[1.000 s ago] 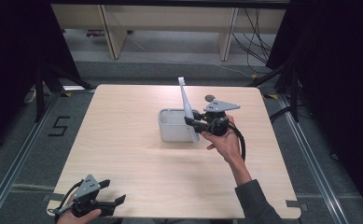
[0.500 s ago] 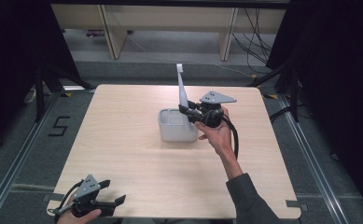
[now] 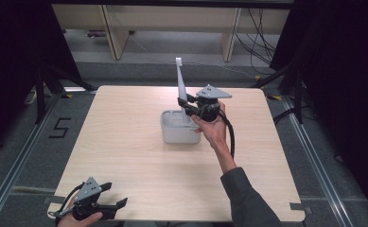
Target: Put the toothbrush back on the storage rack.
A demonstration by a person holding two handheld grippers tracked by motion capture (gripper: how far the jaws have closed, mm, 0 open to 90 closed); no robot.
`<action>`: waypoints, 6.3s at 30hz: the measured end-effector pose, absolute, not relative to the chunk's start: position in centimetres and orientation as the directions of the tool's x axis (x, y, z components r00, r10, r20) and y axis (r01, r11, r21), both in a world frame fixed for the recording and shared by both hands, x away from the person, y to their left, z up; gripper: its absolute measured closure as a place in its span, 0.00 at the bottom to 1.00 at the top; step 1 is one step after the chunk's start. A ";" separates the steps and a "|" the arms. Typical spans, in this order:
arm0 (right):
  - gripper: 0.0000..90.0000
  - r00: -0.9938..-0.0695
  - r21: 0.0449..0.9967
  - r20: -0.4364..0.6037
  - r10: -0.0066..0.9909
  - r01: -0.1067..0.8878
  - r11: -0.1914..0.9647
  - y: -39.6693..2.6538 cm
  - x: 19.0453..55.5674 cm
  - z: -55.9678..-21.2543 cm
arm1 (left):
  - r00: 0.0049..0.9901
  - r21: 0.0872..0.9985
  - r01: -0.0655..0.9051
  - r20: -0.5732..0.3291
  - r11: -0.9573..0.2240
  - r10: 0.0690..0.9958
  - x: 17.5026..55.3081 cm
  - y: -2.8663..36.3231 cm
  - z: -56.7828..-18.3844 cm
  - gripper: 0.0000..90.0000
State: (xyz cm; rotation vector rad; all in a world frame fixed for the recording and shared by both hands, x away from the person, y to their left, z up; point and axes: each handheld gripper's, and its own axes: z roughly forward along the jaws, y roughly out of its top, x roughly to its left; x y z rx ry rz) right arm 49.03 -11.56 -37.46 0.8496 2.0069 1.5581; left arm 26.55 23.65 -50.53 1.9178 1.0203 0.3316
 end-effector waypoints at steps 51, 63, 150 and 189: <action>0.74 -0.692 0.898 -0.003 0.722 0.317 0.306 -9.0 50.3 -42.4 | 0.627 0.816 0.523 -0.171 -0.248 0.760 26.4 23.6 -50.6 0.17; 0.74 -0.696 0.878 -0.008 0.718 0.339 0.337 -8.8 50.3 -42.5 | 0.631 0.810 0.521 -0.154 -0.268 0.761 26.5 23.7 -50.5 0.17; 0.33 -0.684 0.906 0.014 0.729 0.317 0.280 -11.9 46.7 -39.5 | 0.622 0.813 0.524 -0.162 -0.254 0.766 26.4 23.6 -50.5 0.17; 0.28 -0.693 0.913 0.007 0.721 0.299 0.278 -15.0 43.4 -39.2 | 0.621 0.809 0.527 -0.159 -0.259 0.767 26.5 23.6 -50.5 0.17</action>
